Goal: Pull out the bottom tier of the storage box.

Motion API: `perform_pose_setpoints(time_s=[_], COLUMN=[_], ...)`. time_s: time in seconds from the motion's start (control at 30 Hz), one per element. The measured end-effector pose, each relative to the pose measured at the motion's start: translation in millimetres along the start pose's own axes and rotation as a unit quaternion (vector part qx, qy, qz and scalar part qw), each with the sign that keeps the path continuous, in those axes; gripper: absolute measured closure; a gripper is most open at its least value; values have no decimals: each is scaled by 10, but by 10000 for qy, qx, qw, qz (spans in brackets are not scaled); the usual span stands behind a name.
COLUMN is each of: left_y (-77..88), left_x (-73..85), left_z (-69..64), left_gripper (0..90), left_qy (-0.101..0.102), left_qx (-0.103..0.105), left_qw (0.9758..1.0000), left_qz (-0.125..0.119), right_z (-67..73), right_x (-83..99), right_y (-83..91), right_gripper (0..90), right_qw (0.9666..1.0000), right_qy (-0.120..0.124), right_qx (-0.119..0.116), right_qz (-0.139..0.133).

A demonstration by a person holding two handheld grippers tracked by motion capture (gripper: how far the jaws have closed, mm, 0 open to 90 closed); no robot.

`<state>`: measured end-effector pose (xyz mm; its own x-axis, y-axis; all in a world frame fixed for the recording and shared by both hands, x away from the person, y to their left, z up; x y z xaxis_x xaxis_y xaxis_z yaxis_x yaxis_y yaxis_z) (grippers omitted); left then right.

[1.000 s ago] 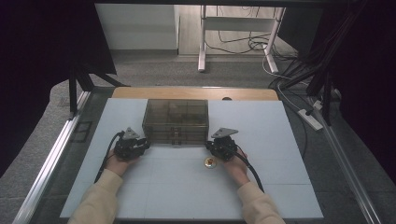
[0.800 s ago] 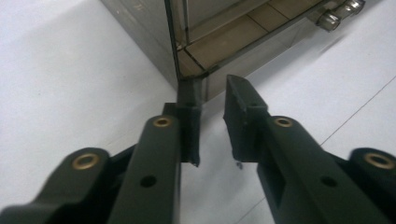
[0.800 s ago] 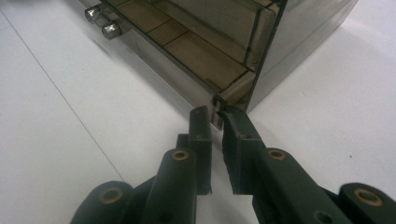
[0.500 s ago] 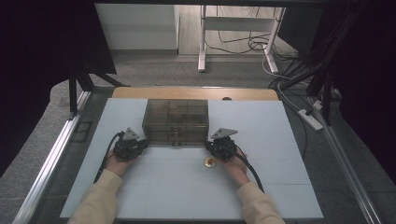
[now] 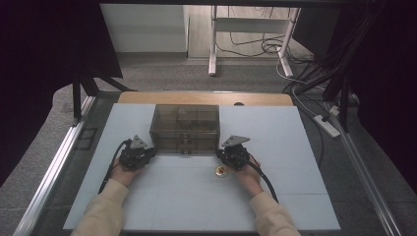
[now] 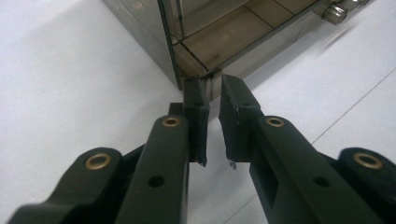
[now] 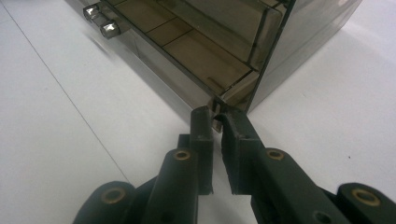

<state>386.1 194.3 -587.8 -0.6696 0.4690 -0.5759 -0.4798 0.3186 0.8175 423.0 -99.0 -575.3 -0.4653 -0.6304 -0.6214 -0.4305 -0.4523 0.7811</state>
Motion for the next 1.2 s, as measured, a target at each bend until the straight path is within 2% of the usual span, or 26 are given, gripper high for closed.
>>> perform_pose_setpoints(time_s=[1.2], left_y=[49], left_x=[56], left_z=[-61], left_gripper=[803], left_qy=[-95], left_qx=[-29], left_qw=[9999], left_qz=[67], right_z=[58], right_x=[23], right_y=[52], right_gripper=[825], right_qw=[9996], right_qy=[276], right_qx=[49], right_qz=[102])
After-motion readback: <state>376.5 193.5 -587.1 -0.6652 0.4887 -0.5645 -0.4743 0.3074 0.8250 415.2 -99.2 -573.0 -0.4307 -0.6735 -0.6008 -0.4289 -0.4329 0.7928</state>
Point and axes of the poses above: each handheld gripper's, and its own axes: y roughly backward along the jaws, x roughly out of its underside, z roughly to its left, the point moved 7 cm from there along -y, roughly forward along the jaws, and after that the axes turned 10 degrees about z, right-handed, at the moved point
